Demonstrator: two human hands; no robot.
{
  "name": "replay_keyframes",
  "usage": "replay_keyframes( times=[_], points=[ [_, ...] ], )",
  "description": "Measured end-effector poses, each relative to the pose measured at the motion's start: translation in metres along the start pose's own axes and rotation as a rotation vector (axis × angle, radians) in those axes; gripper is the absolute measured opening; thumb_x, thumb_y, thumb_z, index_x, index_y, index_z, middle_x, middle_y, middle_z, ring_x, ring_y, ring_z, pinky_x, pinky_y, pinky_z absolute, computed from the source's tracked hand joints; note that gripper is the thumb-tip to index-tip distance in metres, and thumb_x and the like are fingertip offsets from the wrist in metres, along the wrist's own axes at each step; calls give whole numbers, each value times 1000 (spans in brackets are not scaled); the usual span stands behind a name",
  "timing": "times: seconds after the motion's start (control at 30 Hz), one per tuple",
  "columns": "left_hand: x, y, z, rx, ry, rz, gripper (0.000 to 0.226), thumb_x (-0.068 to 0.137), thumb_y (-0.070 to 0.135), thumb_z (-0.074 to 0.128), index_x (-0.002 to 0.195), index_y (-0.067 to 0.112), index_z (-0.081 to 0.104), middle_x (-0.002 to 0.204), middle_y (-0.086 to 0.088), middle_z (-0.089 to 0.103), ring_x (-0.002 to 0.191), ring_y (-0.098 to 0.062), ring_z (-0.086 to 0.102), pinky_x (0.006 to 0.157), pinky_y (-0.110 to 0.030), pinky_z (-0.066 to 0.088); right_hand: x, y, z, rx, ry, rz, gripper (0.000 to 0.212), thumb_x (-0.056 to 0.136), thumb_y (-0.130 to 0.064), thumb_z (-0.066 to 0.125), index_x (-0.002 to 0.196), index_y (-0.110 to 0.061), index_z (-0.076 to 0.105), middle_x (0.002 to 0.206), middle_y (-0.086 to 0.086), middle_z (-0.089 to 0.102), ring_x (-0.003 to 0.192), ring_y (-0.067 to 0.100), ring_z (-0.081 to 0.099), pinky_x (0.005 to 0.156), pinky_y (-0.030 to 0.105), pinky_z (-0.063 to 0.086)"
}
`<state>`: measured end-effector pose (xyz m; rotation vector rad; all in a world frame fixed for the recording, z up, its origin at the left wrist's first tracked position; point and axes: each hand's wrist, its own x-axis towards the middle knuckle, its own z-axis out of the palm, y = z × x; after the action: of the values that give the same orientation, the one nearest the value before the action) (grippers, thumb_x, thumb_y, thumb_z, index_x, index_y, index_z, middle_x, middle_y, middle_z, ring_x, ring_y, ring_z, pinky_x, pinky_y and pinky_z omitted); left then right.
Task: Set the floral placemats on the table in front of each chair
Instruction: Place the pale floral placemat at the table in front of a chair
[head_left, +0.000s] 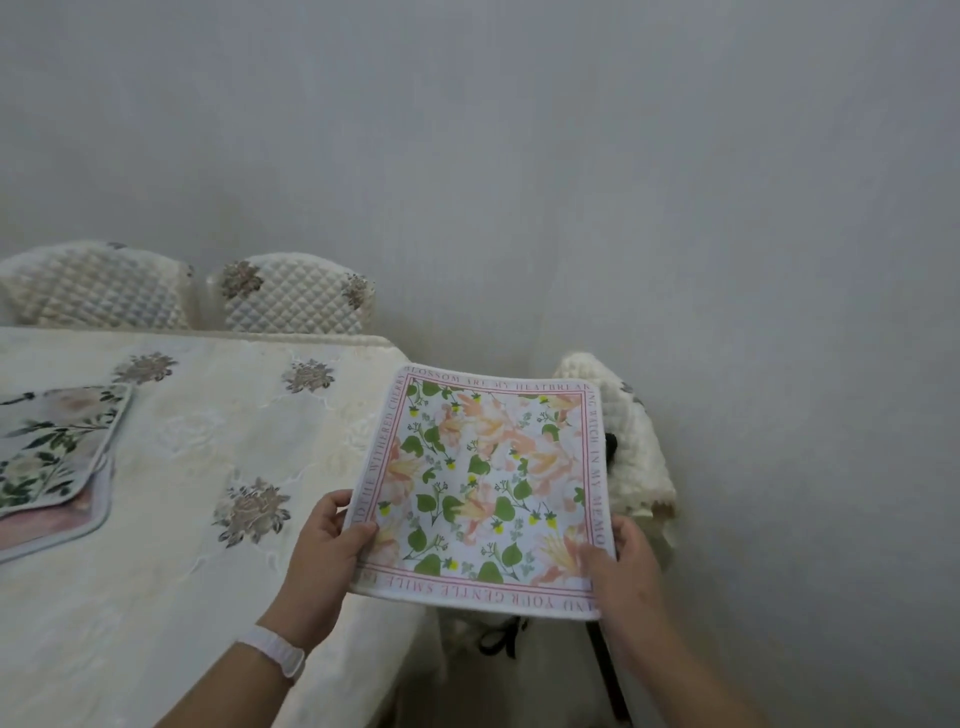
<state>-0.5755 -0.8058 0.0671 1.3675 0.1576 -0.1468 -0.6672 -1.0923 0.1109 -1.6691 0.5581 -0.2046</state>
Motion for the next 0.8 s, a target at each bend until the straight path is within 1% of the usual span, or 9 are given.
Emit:
replay_keyframes(
  times=[0.1,0.17,0.23,0.33,0.4,0.43,0.53,0.63,0.8],
  points=[
    [33,2,-7,12,62,-21,20,93,-2,54,102,16,59,94,-9,76,79,-36,74,60,-41,61,34,-9,23,-42,-27,-13,19,90,-21,71,92,-38,64,92,-4,77,76,16,76,65,44,64],
    [52,5,-12,21,106,-36,21,92,-4,54,100,15,59,91,-8,76,76,-34,74,56,-38,60,53,-10,37,-62,-52,-21,15,91,-20,69,94,-33,62,93,-2,76,76,15,76,66,45,64],
    [69,5,-17,41,160,-52,23,90,-6,55,97,15,60,89,-8,76,73,-32,74,57,-37,58,72,-11,49,-97,-80,-34,14,92,-17,67,94,-30,62,93,-2,75,78,13,75,69,44,64],
    [89,2,-20,67,227,-71,24,89,-7,55,96,15,60,90,-9,76,74,-33,74,63,-39,57,102,-9,65,-117,-134,-41,16,94,-11,64,93,-27,60,93,-3,72,76,9,72,63,29,62],
    [102,1,-21,78,267,-85,23,90,-7,54,96,15,59,90,-8,76,74,-34,74,61,-39,58,125,-5,77,-117,-166,-36,18,94,-9,64,92,-27,59,92,-3,71,74,5,71,56,20,57],
    [109,0,-22,83,288,-90,23,90,-7,54,97,15,59,90,-8,76,73,-33,74,59,-38,58,137,-4,82,-114,-184,-27,17,93,-10,64,92,-27,60,91,-4,71,75,5,71,55,18,55],
    [129,1,-20,107,363,-107,21,89,-7,55,98,12,57,92,-9,75,73,-32,74,57,-37,58,173,-4,97,-83,-263,-5,15,94,-14,64,95,-29,61,93,-7,72,78,3,71,55,17,55],
    [145,6,-13,134,475,-135,20,89,-7,55,97,12,57,95,-9,74,71,-29,74,58,-37,58,208,-5,109,-88,-373,2,19,94,-11,62,99,-29,62,97,-9,73,79,-1,70,56,17,55],
    [168,19,1,220,591,-137,22,90,-5,54,93,16,57,94,-9,74,71,-29,73,56,-36,56,263,-4,128,-107,-541,55,22,95,-8,59,98,-29,59,101,-8,70,81,5,71,56,18,56]
  ],
)
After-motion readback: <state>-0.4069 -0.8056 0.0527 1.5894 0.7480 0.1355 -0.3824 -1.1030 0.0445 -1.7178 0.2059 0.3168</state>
